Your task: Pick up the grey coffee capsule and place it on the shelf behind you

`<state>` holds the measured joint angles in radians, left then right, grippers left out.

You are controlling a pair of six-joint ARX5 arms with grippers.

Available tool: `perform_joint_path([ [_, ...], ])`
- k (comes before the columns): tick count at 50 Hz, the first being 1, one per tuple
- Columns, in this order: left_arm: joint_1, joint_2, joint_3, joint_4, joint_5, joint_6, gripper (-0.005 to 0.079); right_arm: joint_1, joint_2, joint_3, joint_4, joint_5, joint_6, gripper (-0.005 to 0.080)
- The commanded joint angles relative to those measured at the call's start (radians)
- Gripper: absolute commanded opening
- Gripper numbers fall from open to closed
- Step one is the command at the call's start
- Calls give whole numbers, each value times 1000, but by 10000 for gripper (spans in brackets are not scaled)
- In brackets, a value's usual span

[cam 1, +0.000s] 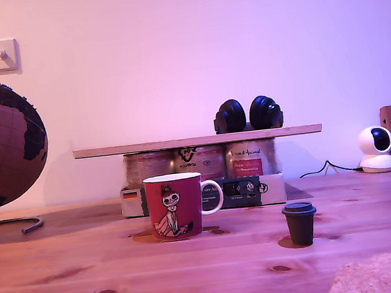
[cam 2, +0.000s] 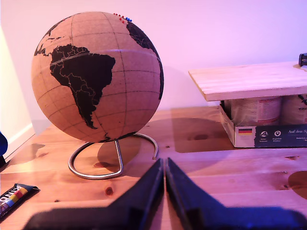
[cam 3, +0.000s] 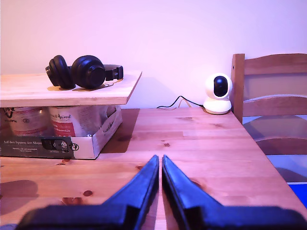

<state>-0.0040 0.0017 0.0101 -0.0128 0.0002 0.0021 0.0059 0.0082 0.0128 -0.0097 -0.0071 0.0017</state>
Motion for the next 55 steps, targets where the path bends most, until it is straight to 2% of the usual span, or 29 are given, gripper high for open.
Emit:
perform_joint_path([
  [1,43,23,-12,-8,175,-6,-19,40,-6,2,88,-72,107,-12],
  [8,43,23,-11,-5,175,-6,-19,40,-6,2,95,-72,107,-12],
  [17,43,23,2,58,179,-60,-19,40,-6,19,134,-83,127,-12],
  [21,43,23,18,61,194,-151,-19,40,-6,42,127,-130,180,-12],
  [33,26,40,85,26,457,-185,-19,40,-3,127,6,-330,206,-12],
  [44,-17,118,112,-89,680,-117,-19,40,28,141,-82,-415,204,-12],
  [48,-42,157,112,-123,722,-93,-19,40,51,141,-97,-447,204,-12],
  [55,-100,214,114,-129,740,-71,-19,50,105,142,-111,-502,206,-12],
])
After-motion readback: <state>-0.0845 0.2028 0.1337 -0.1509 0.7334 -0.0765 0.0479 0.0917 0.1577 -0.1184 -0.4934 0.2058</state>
